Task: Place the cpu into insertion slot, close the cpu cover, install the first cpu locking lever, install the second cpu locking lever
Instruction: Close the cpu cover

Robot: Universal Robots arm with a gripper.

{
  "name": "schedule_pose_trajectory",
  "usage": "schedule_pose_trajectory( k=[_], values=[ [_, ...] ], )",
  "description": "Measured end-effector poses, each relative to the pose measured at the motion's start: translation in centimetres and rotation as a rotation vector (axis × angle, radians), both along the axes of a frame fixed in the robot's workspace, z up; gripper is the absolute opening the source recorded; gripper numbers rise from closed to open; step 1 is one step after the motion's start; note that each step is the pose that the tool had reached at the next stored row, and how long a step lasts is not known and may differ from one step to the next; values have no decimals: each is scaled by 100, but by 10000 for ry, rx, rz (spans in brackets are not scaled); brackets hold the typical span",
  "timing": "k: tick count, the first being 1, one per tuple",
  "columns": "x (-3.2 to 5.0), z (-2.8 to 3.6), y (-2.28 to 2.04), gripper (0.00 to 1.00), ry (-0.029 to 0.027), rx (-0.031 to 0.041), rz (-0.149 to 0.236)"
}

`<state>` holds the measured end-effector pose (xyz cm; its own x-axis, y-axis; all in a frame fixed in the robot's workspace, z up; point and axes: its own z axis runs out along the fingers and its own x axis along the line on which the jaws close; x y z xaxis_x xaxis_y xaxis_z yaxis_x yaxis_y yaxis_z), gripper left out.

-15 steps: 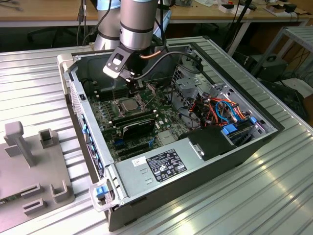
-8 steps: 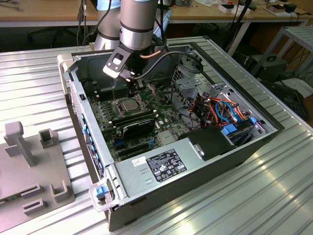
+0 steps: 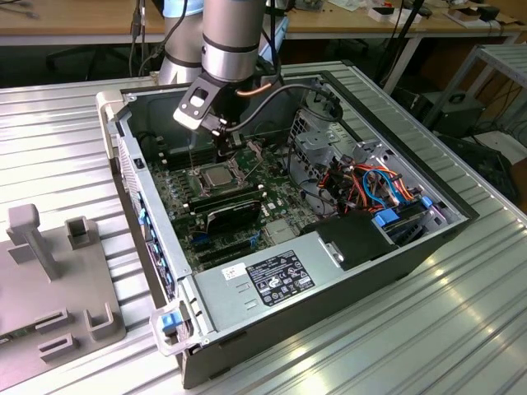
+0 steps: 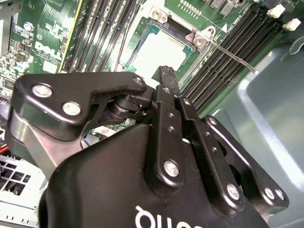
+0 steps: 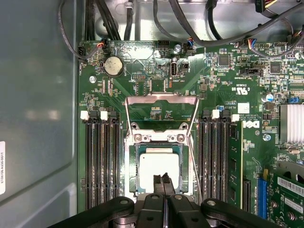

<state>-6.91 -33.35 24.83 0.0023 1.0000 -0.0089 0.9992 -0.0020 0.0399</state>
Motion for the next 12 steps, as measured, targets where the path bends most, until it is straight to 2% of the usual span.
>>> schedule_pose_trajectory(
  k=[4,12],
  values=[
    [1,39,0,11,0,1,-1],
    [3,54,0,11,1,2,0]
  ],
)
